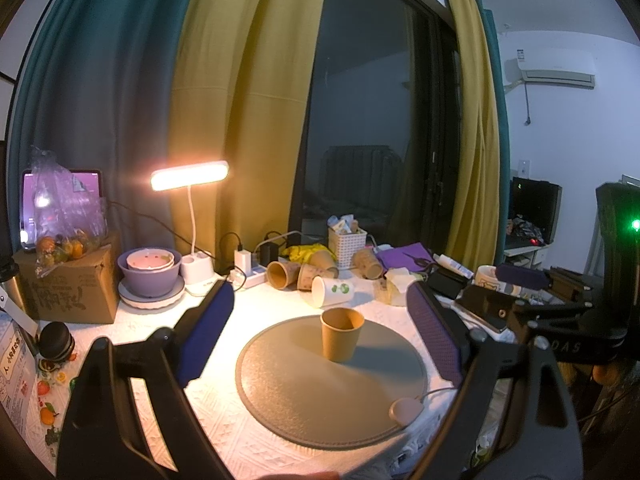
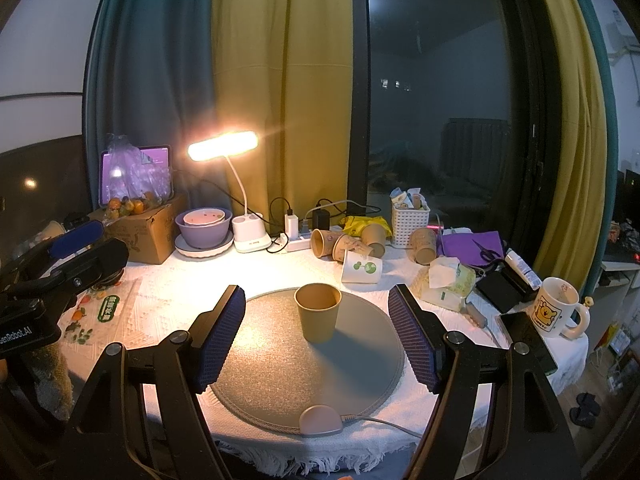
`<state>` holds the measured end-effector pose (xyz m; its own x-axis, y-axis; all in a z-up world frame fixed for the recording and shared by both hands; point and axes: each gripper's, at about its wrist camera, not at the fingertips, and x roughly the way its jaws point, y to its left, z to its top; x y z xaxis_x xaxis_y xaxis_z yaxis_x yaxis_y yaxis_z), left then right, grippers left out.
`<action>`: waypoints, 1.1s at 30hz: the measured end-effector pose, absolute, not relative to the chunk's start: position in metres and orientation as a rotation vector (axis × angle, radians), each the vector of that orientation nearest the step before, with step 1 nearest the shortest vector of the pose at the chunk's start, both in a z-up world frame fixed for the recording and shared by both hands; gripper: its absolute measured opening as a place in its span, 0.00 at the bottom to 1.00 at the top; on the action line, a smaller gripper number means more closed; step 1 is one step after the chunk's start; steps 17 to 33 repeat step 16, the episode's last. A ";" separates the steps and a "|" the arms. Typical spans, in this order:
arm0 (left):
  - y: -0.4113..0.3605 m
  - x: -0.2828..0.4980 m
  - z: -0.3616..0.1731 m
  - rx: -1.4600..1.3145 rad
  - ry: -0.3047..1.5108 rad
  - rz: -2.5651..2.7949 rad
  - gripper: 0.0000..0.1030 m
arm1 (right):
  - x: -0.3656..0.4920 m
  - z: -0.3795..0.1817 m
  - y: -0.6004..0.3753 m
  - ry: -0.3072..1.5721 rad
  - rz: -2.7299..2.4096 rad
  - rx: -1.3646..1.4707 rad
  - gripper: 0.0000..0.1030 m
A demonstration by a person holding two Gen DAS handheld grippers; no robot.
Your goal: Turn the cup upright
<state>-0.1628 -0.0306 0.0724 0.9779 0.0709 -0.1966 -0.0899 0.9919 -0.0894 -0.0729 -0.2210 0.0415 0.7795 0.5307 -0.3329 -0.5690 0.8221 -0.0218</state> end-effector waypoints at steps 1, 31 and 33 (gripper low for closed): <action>-0.030 -0.163 0.072 -0.098 0.193 0.082 0.86 | -0.073 0.041 -0.221 0.322 0.596 -0.124 0.75; -0.036 -0.165 0.072 -0.107 0.188 0.057 0.86 | -0.078 0.040 -0.219 0.322 0.594 -0.128 0.75; -0.036 -0.165 0.072 -0.107 0.188 0.057 0.86 | -0.078 0.040 -0.219 0.322 0.594 -0.128 0.75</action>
